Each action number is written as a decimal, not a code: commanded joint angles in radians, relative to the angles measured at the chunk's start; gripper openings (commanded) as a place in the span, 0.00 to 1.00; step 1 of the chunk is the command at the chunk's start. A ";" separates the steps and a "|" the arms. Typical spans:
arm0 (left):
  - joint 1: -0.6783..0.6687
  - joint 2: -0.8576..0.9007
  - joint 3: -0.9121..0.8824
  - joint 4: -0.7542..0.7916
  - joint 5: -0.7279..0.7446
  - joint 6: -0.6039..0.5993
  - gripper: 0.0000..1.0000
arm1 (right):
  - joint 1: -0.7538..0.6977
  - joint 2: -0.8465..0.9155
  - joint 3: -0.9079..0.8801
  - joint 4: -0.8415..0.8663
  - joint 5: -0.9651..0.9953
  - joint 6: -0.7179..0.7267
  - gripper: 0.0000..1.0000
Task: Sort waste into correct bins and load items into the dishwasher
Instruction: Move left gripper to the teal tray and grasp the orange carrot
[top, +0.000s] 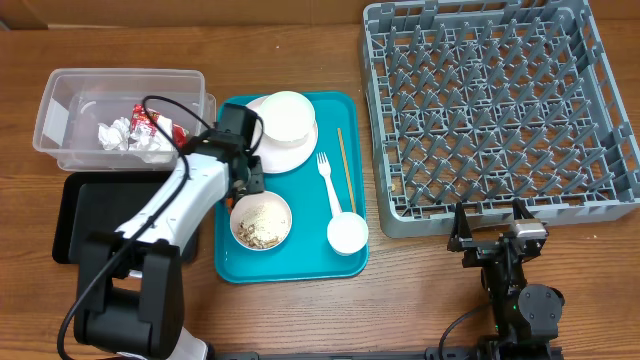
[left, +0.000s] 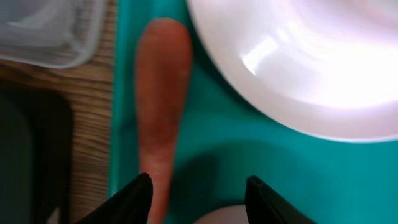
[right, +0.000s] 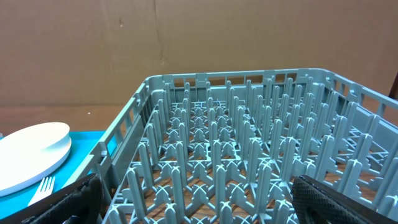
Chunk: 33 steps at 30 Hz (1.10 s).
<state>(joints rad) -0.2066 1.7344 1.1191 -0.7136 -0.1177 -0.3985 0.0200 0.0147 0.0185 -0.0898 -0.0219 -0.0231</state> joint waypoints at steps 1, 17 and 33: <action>0.030 -0.008 0.006 0.012 -0.020 -0.032 0.57 | -0.005 -0.012 -0.011 0.008 -0.002 0.000 1.00; 0.031 -0.005 0.005 0.113 -0.019 0.074 0.79 | -0.005 -0.012 -0.011 0.008 -0.002 0.000 1.00; 0.029 -0.005 -0.038 0.167 -0.029 0.106 0.53 | -0.005 -0.012 -0.011 0.008 -0.002 0.000 1.00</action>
<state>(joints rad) -0.1730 1.7344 1.0904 -0.5591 -0.1268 -0.3172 0.0200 0.0147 0.0185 -0.0898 -0.0219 -0.0231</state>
